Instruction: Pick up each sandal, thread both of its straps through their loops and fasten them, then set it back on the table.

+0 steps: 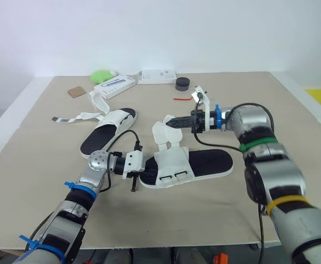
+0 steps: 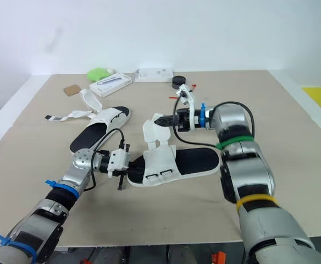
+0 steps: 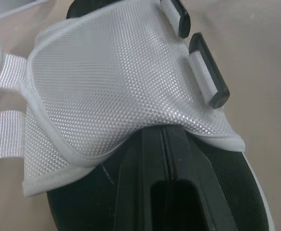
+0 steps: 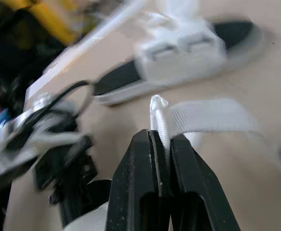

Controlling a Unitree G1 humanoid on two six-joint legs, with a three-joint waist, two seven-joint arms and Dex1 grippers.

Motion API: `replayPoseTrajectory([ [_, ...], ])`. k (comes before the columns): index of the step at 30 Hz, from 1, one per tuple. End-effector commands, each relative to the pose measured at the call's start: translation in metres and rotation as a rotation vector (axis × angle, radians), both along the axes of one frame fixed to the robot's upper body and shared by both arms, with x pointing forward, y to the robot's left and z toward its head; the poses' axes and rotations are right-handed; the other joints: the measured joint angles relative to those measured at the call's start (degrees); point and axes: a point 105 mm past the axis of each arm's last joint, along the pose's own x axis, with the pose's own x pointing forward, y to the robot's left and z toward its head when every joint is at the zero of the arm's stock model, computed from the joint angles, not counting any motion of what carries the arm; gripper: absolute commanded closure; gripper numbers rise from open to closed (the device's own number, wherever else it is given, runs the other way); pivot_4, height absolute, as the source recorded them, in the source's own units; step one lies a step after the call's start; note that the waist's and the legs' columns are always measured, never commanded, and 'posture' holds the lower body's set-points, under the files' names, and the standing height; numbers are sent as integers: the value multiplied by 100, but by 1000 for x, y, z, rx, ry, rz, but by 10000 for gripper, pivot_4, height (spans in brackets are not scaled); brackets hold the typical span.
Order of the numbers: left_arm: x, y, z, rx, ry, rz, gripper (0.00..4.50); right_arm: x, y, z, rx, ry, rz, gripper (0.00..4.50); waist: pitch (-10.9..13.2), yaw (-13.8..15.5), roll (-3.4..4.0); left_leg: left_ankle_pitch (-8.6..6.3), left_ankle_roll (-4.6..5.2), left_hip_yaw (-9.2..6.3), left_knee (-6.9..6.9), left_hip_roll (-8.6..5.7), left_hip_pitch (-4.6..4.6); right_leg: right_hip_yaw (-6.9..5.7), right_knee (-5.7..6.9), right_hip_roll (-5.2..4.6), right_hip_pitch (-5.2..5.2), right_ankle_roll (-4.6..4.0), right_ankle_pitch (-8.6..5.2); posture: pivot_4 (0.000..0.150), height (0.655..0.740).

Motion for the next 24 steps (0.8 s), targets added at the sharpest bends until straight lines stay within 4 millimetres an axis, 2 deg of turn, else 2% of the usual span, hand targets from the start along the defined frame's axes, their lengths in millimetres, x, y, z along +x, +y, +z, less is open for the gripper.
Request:
replayPoseTrajectory([
  [1,-20,12,-56,194,173,-15,45000,-35,3,14,-33,-220,158,44284,-3,-12,7,-1,-2,1,2,-5,-3,7,0,-1,5,16,6,1500,7400],
  [4,-20,12,-55,193,173,-14,45000,-77,-1,-21,-150,-333,278,44284,-8,13,-5,-3,-4,-15,1,-11,-16,-1,-3,-2,9,27,4,1500,7400],
  [7,-20,13,-56,196,174,-18,45000,-97,-3,-44,-219,-429,308,44284,-7,-20,-7,-7,-12,-27,3,-11,-7,-9,-3,-1,17,2,-21,1500,7400],
  [13,-21,11,-56,203,175,-32,45000,-97,-6,-70,-364,-679,291,44284,0,-33,-44,-9,-15,-24,-5,-7,26,-13,-4,-2,15,-16,-32,1500,7400],
  [19,-19,9,-55,204,173,-38,45000,-98,-12,-79,-469,-862,390,44284,11,-29,-66,-16,-26,-23,-10,-7,62,-13,-6,-4,53,-20,-43,1500,7400],
  [22,-19,7,-54,202,171,-43,45000,-89,-19,-79,-501,-752,377,34847,13,-25,-69,-18,-28,-24,-9,-8,69,-12,-7,-8,62,-22,-46,1500,7400],
  [24,-19,7,-54,202,171,-44,45000,-74,-25,-69,-499,-671,298,25655,13,-15,-76,-18,-28,-25,-9,-10,69,-12,-7,-9,66,-22,-46,1500,7400],
])
